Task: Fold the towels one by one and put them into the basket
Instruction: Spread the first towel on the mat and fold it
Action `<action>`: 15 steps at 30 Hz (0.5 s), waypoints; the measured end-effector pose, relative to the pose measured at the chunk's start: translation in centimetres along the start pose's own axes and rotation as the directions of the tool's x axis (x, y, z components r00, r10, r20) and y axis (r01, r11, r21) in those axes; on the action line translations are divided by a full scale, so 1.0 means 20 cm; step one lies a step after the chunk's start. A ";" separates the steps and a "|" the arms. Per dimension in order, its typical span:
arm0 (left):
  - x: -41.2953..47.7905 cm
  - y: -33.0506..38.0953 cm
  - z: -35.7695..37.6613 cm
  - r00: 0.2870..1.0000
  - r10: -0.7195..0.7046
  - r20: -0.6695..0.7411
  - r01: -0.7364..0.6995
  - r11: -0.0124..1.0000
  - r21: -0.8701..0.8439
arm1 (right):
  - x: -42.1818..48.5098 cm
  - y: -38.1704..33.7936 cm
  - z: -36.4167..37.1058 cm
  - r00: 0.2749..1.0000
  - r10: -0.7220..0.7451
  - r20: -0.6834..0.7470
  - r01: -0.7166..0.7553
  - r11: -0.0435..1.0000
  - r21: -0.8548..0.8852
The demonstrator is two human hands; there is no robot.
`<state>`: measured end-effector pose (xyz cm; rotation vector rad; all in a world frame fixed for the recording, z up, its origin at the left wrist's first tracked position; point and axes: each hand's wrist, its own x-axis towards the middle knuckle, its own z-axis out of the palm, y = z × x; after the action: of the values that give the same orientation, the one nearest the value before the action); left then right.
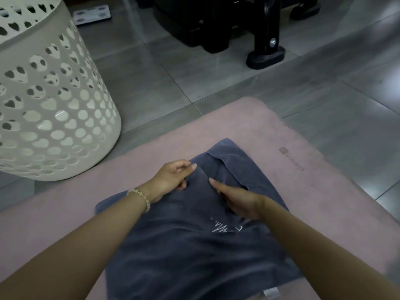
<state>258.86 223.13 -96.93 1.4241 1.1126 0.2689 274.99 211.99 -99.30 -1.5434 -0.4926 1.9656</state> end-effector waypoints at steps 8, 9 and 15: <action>0.30 0.20 0.15 0.994 0.081 -0.071 -0.087 0.993 -0.078 | -0.02 -0.14 -0.25 0.888 -0.364 -0.280 0.430 0.874 0.229; 0.34 0.19 0.16 0.994 0.077 -0.082 -0.084 0.993 -0.088 | -0.01 -0.16 -0.28 0.817 -0.425 -0.389 0.521 0.834 0.182; 0.47 0.01 0.21 0.999 -0.041 -0.025 0.047 0.812 0.581 | 0.15 -0.07 -0.48 0.710 -0.432 -0.556 0.103 0.845 -0.524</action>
<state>266.83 227.43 -101.96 1.9343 1.2996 -0.1192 284.01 214.41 -103.20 -2.1691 -0.8557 0.9813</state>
